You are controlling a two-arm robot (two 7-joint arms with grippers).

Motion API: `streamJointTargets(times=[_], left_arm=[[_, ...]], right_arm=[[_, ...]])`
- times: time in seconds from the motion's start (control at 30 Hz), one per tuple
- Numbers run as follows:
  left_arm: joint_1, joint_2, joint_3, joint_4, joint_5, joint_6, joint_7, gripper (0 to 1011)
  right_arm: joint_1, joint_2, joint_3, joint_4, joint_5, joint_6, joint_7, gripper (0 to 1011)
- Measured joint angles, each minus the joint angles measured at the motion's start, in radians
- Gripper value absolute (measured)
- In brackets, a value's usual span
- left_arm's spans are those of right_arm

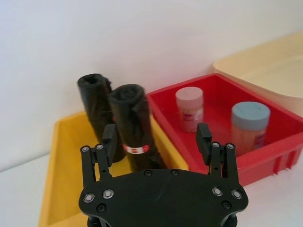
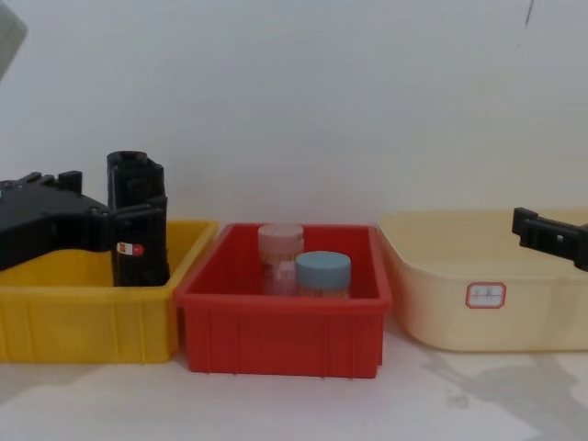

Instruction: Pick up the garbage bag with the one hand and transfer it to the other hand.

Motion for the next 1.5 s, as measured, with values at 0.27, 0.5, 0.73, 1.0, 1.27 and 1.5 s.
streamJointTargets(times=[0.27, 0.5, 0.73, 1.0, 1.27, 1.5], left_arm=[[-0.036, -0.011, -0.027, 0.049, -0.031, 0.021, -0.016, 1001], [-0.088, -0.032, -0.031, 0.114, -0.044, 0.035, -0.037, 1001], [-0.142, -0.052, -0.021, 0.184, -0.049, 0.042, -0.071, 1001], [-0.200, -0.076, 0.000, 0.260, -0.050, 0.040, -0.117, 1001], [-0.255, -0.095, 0.025, 0.332, -0.033, 0.028, -0.159, 1001], [-0.290, -0.104, 0.042, 0.376, -0.012, 0.021, -0.179, 1001]], right_arm=[[0.000, 0.000, 0.000, 0.000, 0.000, 0.000, 0.000, 1000], [0.000, 0.000, 0.000, 0.000, 0.000, 0.000, 0.000, 1000], [0.000, 0.000, 0.000, 0.000, 0.000, 0.000, 0.000, 1000], [0.000, 0.000, 0.000, 0.000, 0.000, 0.000, 0.000, 1000], [0.000, 0.000, 0.000, 0.000, 0.000, 0.000, 0.000, 1000], [0.000, 0.000, 0.000, 0.000, 0.000, 0.000, 0.000, 1000]])
